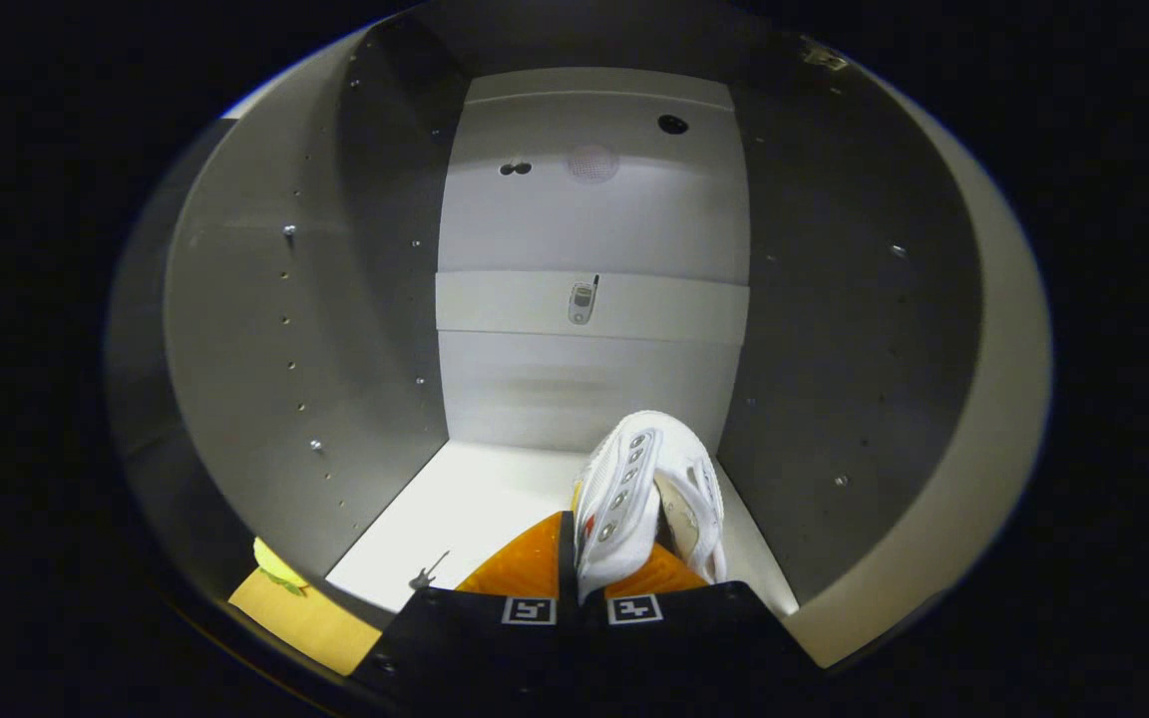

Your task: Open the shoe cabinet door, grab the shoes and put them into the shoe cabinet, then close the shoe cabinet door.

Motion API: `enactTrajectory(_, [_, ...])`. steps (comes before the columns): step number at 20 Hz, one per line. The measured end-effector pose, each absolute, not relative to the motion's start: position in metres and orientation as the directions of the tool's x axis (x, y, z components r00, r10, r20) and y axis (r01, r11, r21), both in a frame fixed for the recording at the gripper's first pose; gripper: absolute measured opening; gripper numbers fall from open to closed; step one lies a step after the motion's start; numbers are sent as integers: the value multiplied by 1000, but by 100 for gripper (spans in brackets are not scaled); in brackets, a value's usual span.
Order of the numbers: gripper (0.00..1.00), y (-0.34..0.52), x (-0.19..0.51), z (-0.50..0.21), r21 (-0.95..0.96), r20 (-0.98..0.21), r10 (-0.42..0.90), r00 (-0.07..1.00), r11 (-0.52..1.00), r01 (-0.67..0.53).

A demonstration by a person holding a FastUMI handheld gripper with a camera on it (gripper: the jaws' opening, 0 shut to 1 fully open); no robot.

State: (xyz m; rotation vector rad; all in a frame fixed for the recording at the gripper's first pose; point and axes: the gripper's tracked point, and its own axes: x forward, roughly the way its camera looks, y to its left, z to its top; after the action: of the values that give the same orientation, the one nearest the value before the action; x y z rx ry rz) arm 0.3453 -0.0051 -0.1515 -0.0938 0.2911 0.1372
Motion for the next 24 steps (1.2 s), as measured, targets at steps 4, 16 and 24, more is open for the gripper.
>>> enactTrajectory(4, [4,0,387,-169,-100,-328,129,936,980,-170])
enactTrajectory(16, [6,0,413,-223,-57,-459,131,879,983,-177])
enactTrajectory(24, [46,5,394,-217,-92,-468,138,873,975,-203])
